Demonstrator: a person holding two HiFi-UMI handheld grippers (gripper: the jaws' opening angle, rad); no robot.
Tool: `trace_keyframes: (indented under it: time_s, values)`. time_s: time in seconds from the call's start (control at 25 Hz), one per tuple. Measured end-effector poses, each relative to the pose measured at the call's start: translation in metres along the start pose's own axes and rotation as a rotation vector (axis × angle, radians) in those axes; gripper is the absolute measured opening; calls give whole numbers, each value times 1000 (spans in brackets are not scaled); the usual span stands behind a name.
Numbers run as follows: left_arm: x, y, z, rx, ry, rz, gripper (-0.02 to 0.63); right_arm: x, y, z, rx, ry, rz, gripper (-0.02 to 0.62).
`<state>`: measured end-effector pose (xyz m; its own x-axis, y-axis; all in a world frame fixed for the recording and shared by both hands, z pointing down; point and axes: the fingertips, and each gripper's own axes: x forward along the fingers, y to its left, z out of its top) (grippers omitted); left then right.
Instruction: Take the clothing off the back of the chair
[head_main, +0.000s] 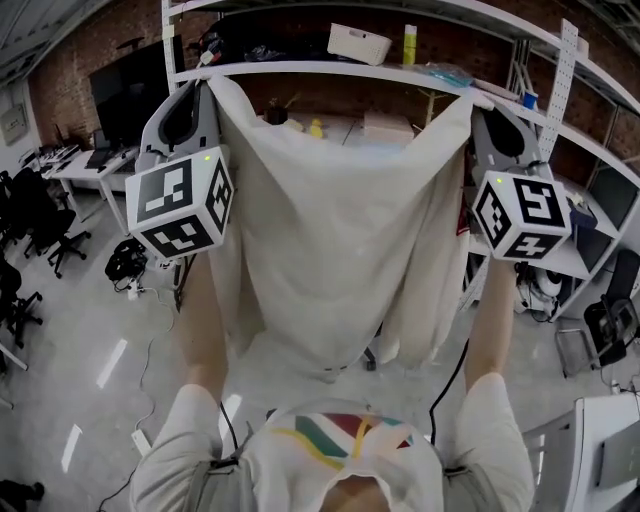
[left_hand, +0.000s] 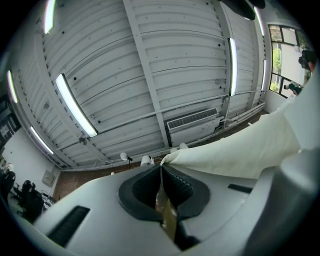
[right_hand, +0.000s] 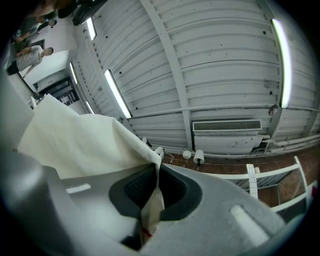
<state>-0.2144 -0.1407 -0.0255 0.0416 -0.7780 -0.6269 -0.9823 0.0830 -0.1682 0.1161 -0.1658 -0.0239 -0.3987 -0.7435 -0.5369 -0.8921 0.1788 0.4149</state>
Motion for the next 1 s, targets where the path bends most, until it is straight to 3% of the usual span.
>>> trace_keyframes:
  time_s: [0.28, 1.0]
  values:
    - [-25, -36, -69, -25, 64, -82, 17, -24, 32, -76, 44, 136, 46, 11]
    - [-34, -124, -276, -126, 428, -215, 17, -58, 71, -275, 168, 513, 78, 12]
